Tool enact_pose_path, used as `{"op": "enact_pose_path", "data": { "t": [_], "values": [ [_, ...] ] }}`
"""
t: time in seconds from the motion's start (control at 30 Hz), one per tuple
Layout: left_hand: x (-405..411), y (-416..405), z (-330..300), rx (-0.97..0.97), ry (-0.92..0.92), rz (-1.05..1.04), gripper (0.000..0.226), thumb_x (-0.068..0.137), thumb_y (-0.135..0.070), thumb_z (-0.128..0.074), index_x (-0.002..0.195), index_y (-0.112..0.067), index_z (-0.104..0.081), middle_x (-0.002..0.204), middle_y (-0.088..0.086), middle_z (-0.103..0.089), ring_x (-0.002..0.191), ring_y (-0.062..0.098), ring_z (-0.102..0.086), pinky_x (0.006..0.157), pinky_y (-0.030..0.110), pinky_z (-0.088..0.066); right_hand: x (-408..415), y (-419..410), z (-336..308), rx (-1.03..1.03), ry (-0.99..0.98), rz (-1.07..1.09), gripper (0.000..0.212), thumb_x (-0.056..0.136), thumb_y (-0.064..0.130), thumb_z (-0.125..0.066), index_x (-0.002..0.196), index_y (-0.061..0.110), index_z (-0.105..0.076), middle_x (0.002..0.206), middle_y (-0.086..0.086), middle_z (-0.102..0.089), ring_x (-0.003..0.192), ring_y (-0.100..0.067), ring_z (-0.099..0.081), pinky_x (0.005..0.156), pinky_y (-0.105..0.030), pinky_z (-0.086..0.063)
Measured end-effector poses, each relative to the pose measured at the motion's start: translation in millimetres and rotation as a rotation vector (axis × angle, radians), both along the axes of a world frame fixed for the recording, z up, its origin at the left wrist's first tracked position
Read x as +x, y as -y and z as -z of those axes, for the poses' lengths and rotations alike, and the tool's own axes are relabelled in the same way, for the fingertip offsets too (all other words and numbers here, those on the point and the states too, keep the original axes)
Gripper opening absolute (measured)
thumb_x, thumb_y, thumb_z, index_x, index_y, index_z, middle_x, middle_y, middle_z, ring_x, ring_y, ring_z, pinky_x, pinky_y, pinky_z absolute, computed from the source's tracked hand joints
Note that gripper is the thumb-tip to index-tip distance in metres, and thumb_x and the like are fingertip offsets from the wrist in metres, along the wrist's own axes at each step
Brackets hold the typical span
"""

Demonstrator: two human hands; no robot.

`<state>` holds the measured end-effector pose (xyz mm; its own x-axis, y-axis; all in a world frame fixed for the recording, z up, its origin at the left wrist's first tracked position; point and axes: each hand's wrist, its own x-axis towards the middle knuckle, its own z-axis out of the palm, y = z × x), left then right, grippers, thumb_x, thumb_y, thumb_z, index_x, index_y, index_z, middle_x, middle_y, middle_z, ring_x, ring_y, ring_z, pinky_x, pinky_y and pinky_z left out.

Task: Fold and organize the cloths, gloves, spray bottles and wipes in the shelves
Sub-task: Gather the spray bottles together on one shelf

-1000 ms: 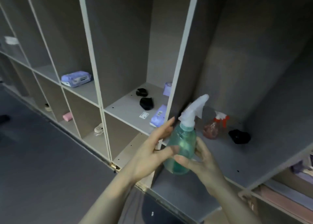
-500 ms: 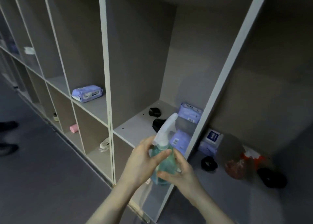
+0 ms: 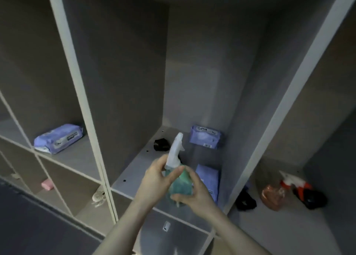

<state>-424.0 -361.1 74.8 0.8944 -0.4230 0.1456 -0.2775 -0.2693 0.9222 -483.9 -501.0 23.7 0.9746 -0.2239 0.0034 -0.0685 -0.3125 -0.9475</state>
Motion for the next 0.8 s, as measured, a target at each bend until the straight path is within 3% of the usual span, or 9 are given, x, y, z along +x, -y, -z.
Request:
{"op": "enact_pose_path", "data": {
  "t": [0.1, 0.23, 0.4, 0.5, 0.57, 0.63, 0.7, 0.77, 0.8],
  "values": [
    [31.6, 0.1, -2.2, 0.013, -0.009, 0.089, 0.013, 0.082, -0.034, -0.071, 0.088, -0.026, -0.064, 0.091, 0.000, -0.067, 0.086, 0.015, -0.065, 0.074, 0.035, -0.051, 19.3, -3.8, 1.8, -0.010, 0.001, 0.053, 0.077, 0.071, 0.000, -0.078, 0.120, 0.045, -0.040, 0.126, 0.009, -0.053, 0.085, 0.013, -0.060, 0.070, -0.017, -0.053],
    [65.3, 11.8, -5.7, 0.016, -0.001, 0.151, 0.010, 0.082, -0.020, -0.073, 0.083, -0.023, -0.064, 0.089, 0.004, -0.065, 0.083, 0.019, -0.064, 0.074, 0.036, -0.050, 41.2, -6.7, 2.0, -0.066, -0.009, 0.171, 0.083, 0.071, 0.006, -0.079, 0.119, 0.054, -0.030, 0.124, 0.025, -0.048, 0.108, 0.011, -0.050, 0.081, -0.003, -0.040],
    [92.5, 40.4, -7.2, 0.015, 0.025, 0.258, 0.018, 0.081, -0.017, -0.074, 0.082, -0.031, -0.063, 0.092, 0.003, -0.065, 0.085, 0.017, -0.064, 0.077, 0.035, -0.050, 56.9, 1.0, 1.3, -0.052, 0.019, 0.347, 0.080, 0.074, 0.001, -0.071, 0.114, 0.058, -0.034, 0.115, 0.031, -0.051, 0.102, 0.015, -0.051, 0.078, -0.005, -0.042],
    [112.0, 63.2, -4.6, -0.012, 0.003, 0.260, 0.011, 0.082, -0.018, -0.072, 0.082, -0.025, -0.064, 0.087, 0.005, -0.069, 0.083, 0.021, -0.066, 0.076, 0.042, -0.053, 56.8, 5.4, 1.1, -0.112, 0.086, 0.471, 0.068, 0.083, 0.005, -0.066, 0.127, 0.045, -0.035, 0.118, 0.034, -0.047, 0.100, 0.021, -0.047, 0.083, 0.001, -0.034],
    [125.9, 84.3, -3.6, -0.054, -0.052, 0.239, 0.008, 0.082, -0.018, -0.073, 0.087, -0.017, -0.066, 0.086, 0.005, -0.072, 0.083, 0.023, -0.068, 0.078, 0.045, -0.054, 52.0, 10.3, 13.6, -0.121, 0.058, 0.489, 0.064, 0.088, 0.008, -0.064, 0.131, 0.040, -0.030, 0.125, 0.032, -0.040, 0.111, 0.020, -0.040, 0.086, 0.004, -0.029],
    [135.8, 109.5, -2.0, -0.068, -0.055, 0.222, 0.012, 0.081, -0.018, -0.074, 0.089, -0.012, -0.065, 0.087, 0.008, -0.071, 0.083, 0.024, -0.066, 0.079, 0.040, -0.051, 45.2, 16.9, 28.9, -0.161, -0.053, 0.496, 0.074, 0.090, 0.018, -0.063, 0.135, 0.054, -0.017, 0.141, 0.025, -0.031, 0.125, 0.006, -0.038, 0.091, -0.002, -0.032],
    [141.0, 135.6, 2.5, -0.056, -0.067, 0.217, 0.011, 0.081, -0.017, -0.074, 0.083, -0.016, -0.063, 0.085, 0.007, -0.068, 0.080, 0.022, -0.062, 0.074, 0.033, -0.048, 37.9, 30.0, 46.0, -0.296, -0.155, 0.454, 0.081, 0.085, 0.035, -0.059, 0.120, 0.081, -0.003, 0.153, 0.014, -0.023, 0.139, -0.014, -0.032, 0.107, -0.017, -0.031],
    [144.8, 159.3, 12.3, -0.050, -0.084, 0.214, 0.017, 0.080, -0.015, -0.075, 0.073, -0.020, -0.059, 0.080, 0.008, -0.066, 0.077, 0.019, -0.059, 0.068, 0.027, -0.042, 30.9, 38.5, 66.3, -0.478, -0.317, 0.315, 0.079, 0.083, 0.049, -0.051, 0.114, 0.085, 0.012, 0.161, 0.007, -0.005, 0.149, -0.020, -0.010, 0.116, -0.028, -0.018],
    [147.2, 169.6, 20.2, -0.038, -0.079, 0.210, 0.019, 0.080, -0.015, -0.075, 0.072, -0.020, -0.059, 0.080, 0.009, -0.066, 0.077, 0.019, -0.058, 0.067, 0.025, -0.040, 27.7, 44.3, 89.5, -0.603, -0.331, 0.358, 0.074, 0.082, 0.056, -0.045, 0.121, 0.079, 0.013, 0.161, 0.008, 0.002, 0.149, -0.022, -0.011, 0.116, -0.031, -0.021]
  ]
}}
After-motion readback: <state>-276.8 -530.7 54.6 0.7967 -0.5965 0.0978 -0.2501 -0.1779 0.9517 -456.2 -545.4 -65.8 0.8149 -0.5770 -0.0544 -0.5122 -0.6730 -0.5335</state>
